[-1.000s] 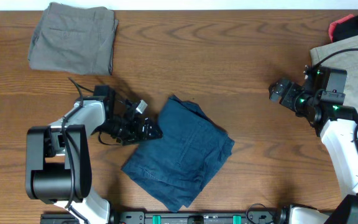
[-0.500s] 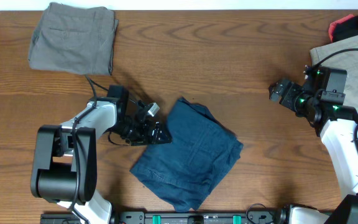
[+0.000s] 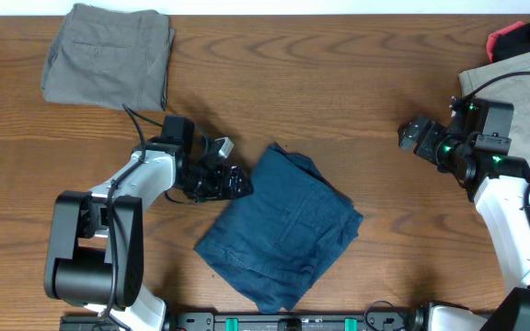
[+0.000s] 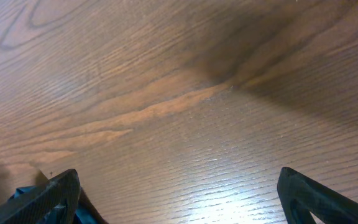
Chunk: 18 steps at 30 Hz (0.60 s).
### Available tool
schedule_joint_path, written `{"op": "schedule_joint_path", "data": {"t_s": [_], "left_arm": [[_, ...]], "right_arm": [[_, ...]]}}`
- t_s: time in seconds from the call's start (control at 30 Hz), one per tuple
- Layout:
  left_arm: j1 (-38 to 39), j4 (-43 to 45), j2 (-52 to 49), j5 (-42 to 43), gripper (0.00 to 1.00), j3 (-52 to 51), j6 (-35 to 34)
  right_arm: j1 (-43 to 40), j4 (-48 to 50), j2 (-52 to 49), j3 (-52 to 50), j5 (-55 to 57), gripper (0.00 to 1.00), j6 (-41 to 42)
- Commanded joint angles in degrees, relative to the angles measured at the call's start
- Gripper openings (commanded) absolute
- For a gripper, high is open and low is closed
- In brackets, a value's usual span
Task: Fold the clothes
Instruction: 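Reach the left gripper to the folded shorts' left edge and grasp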
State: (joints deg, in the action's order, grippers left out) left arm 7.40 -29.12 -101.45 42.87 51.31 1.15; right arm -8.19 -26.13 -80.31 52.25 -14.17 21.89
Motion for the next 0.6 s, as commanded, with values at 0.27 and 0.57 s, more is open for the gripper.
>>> {"op": "schedule_joint_path", "data": {"t_s": [0.27,0.57], "left_arm": [[6.80,-3.37,-1.42,-5.73,0.64,-1.03,-1.44],[8.44,-3.34,-1.42,-0.90,0.38,-1.03,-1.46]], "right_arm": [[0.00,-0.09,-0.48,0.98,-0.20,0.99,-0.09],[0.00,-0.09,-0.48,0.98,-0.20,0.99,-0.09]]}}
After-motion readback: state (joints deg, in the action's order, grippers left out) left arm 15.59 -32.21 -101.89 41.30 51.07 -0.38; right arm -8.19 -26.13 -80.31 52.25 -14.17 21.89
